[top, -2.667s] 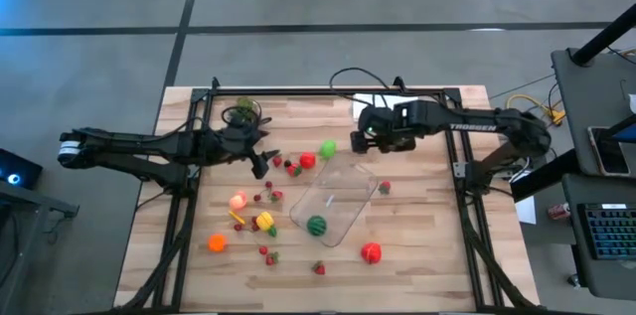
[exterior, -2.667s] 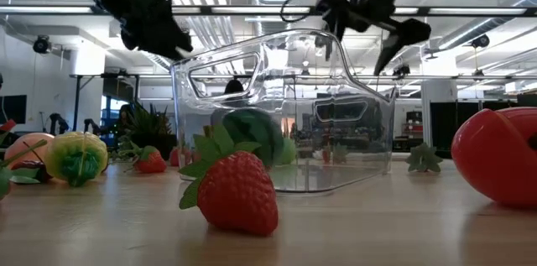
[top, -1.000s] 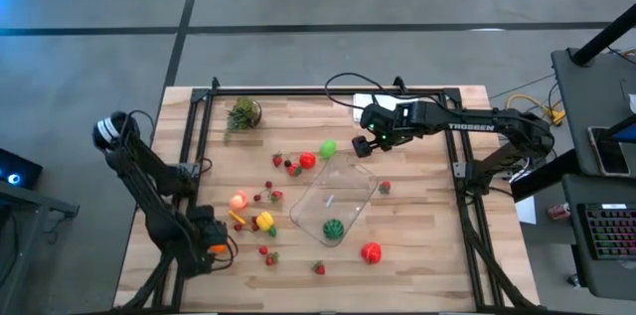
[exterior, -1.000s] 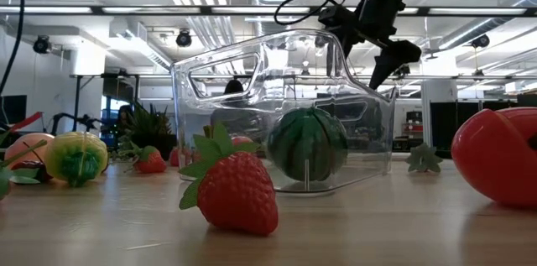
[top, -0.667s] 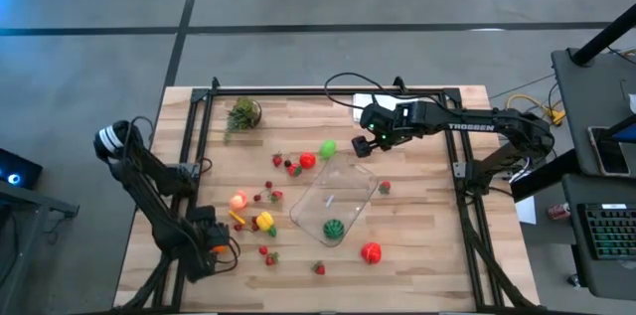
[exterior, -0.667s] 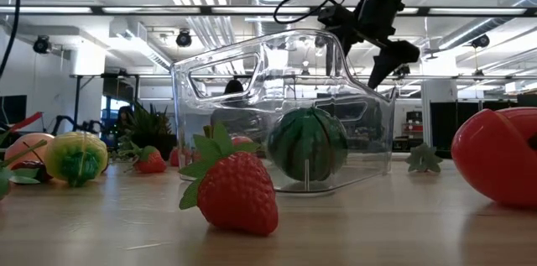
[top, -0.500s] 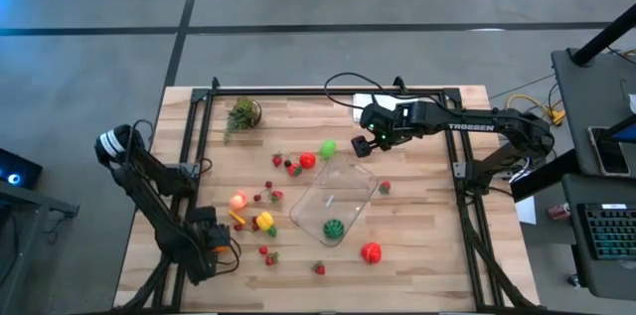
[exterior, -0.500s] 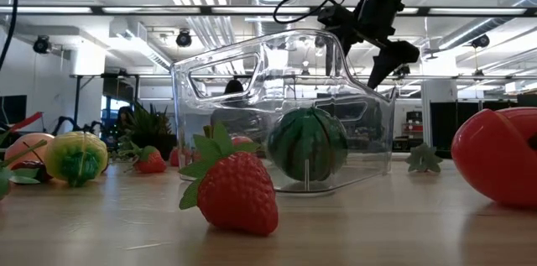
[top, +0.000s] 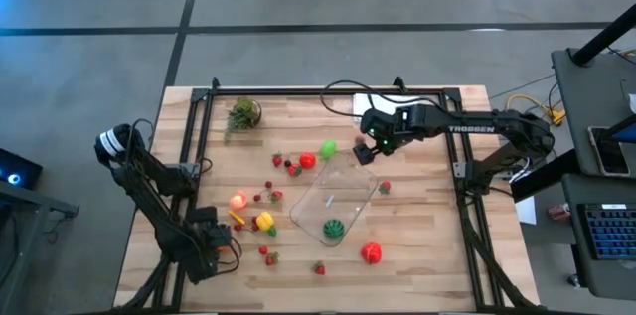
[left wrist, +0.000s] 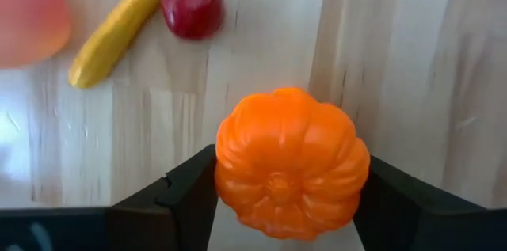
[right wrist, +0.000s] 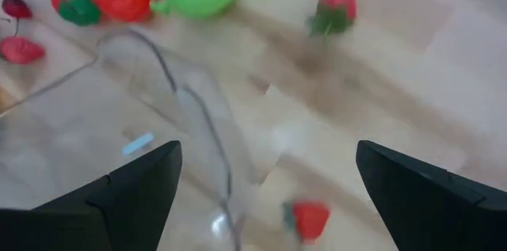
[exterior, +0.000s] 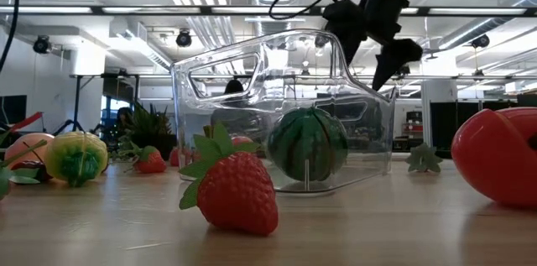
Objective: Pick and placing Produce into tupperware
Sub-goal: Put the orange pumpkin into the transparent bin
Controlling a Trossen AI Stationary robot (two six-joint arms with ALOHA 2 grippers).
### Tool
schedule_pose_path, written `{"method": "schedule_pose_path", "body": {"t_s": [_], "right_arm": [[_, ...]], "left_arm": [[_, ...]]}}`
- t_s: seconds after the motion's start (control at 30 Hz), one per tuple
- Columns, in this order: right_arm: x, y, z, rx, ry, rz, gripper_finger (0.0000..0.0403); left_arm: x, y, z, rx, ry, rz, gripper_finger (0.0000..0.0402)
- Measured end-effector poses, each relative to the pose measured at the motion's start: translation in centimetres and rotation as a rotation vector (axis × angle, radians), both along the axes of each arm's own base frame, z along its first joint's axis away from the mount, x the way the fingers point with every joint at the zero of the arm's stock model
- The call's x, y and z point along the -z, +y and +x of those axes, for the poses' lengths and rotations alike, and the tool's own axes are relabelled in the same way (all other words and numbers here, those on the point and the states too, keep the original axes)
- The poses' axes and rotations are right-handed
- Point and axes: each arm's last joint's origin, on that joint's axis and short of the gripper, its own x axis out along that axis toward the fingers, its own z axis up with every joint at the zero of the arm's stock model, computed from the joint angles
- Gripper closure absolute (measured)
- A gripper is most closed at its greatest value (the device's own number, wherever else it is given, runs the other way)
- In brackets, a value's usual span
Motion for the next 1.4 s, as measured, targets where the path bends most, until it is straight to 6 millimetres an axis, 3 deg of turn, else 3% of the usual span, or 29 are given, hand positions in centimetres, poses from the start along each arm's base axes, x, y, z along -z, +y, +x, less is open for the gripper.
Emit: {"method": "schedule_pose_path", "body": {"t_s": [0.17, 0.33, 0.53, 0.7, 0.93, 1.1, 1.27, 1.4], "right_arm": [[-0.7, 2.5, 0.3, -0.121, -0.045, -0.03, 0.0033], [-2.4, 6.2, -0.2, -0.35, -0.115, -0.223, 0.0033], [-5.6, 10.2, -3.3, -0.439, -0.268, -0.334, 0.0033], [-7.4, 12.8, -7.2, -0.433, -0.404, -0.294, 0.0033], [-5.9, 14.6, -10.9, -0.423, -0.454, -0.297, 0.0033], [-4.3, 14.9, -12.3, -0.371, -0.459, -0.291, 0.0033], [-3.5, 15.2, -12.9, -0.384, -0.454, -0.287, 0.0033], [-3.3, 15.2, -13.0, -0.383, -0.454, -0.311, 0.0033]], "left_arm": [[-0.1, -0.2, 0.3, -0.005, -0.054, -0.007, 0.0183], [-1.2, -0.6, 0.9, -0.018, -0.078, -0.045, 0.0184], [-5.5, -0.9, 3.6, -0.11, -0.221, -0.088, 0.0184], [-9.6, 1.3, 7.9, -0.118, -0.359, -0.026, 0.0185], [-13.4, 7.1, 14.3, -0.123, -0.459, -0.031, 0.0184], [-15.4, 10.4, 17.3, -0.156, -0.643, -0.107, 0.0184], [-15.2, 12.3, 18.5, -0.207, -0.672, -0.313, 0.0183], [-13.7, 12.4, 19.7, -0.255, -0.63, -0.335, 0.0171]]}}
